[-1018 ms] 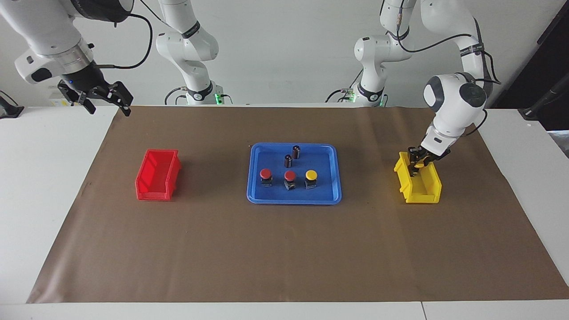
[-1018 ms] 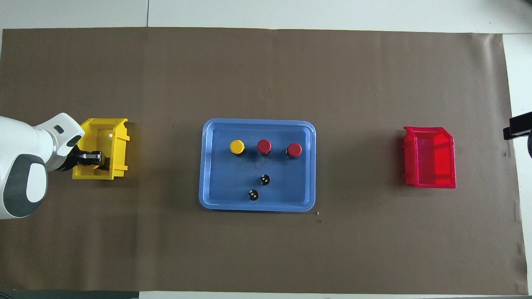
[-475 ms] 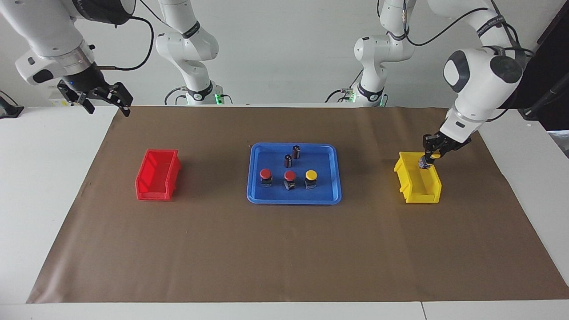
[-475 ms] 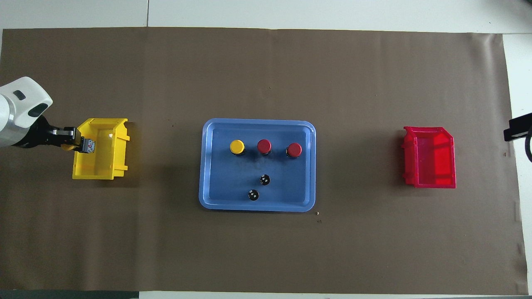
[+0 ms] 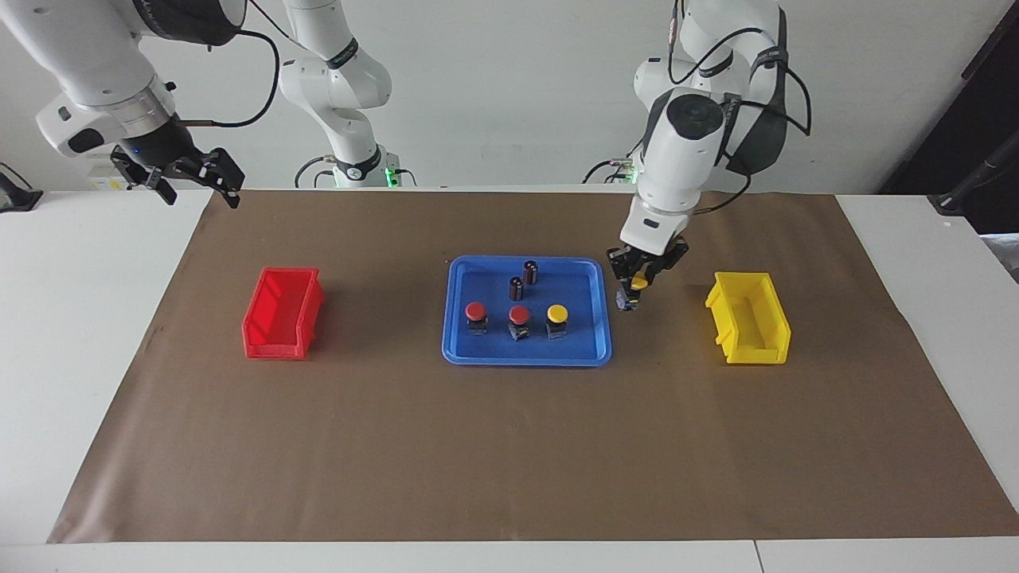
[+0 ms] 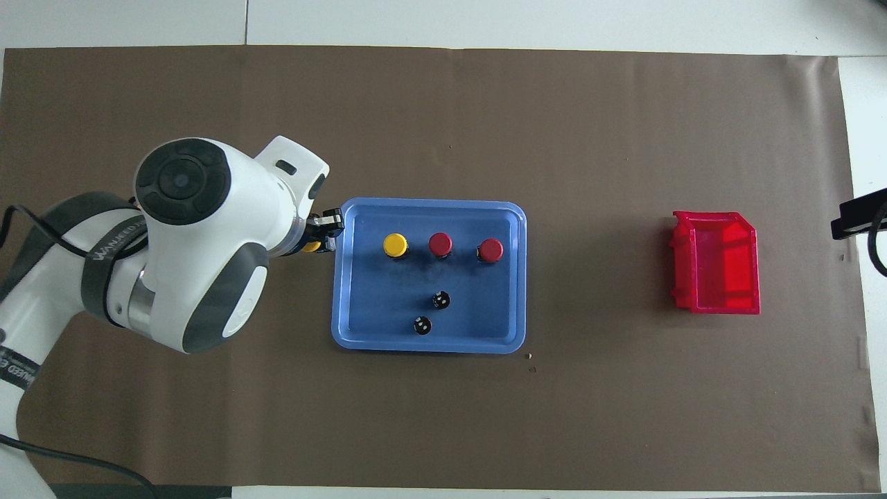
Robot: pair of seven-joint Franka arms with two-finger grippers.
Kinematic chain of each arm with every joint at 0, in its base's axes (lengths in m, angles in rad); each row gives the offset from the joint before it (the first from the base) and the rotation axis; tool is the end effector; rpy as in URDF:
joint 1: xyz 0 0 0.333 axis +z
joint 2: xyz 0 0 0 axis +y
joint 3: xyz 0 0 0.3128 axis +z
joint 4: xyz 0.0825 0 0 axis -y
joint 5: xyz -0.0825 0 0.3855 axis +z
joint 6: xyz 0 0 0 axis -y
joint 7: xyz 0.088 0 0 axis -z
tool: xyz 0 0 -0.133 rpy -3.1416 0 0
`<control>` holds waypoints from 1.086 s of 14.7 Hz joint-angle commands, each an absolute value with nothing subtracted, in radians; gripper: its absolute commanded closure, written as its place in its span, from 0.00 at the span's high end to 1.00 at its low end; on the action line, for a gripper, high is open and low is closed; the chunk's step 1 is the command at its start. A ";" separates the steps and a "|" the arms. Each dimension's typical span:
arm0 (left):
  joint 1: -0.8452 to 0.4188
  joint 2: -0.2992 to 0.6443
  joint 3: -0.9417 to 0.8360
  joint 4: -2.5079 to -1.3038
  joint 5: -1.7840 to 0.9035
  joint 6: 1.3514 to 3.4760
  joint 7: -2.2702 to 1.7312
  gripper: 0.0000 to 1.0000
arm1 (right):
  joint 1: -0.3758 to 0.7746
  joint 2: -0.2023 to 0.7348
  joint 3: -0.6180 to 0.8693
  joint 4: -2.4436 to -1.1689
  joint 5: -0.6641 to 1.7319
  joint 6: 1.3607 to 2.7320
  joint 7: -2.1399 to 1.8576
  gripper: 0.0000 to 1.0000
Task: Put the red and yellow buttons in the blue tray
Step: 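Carry the second yellow button into the blue tray with the left gripper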
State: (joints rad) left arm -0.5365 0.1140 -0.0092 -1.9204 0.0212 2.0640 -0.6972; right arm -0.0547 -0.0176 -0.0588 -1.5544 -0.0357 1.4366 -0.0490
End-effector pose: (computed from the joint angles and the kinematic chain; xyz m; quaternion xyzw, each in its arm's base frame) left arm 0.5062 -0.3054 0.4055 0.9973 0.0708 0.0172 0.0014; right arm 0.5297 -0.0658 0.6017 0.9980 -0.0337 -0.0513 0.0132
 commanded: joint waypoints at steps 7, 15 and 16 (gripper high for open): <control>-0.594 0.255 0.014 -1.921 0.025 2.192 -0.765 0.02 | -0.051 -0.029 -0.061 -1.572 -0.015 1.437 -0.092 1.00; -0.508 0.161 0.025 -1.754 0.023 1.839 -0.485 1.00 | -0.049 -0.029 -0.061 -1.574 -0.015 1.434 -0.095 1.00; -0.491 0.146 0.026 -1.712 0.023 1.760 -0.418 1.00 | -0.049 -0.029 -0.061 -1.574 -0.015 1.436 -0.095 1.00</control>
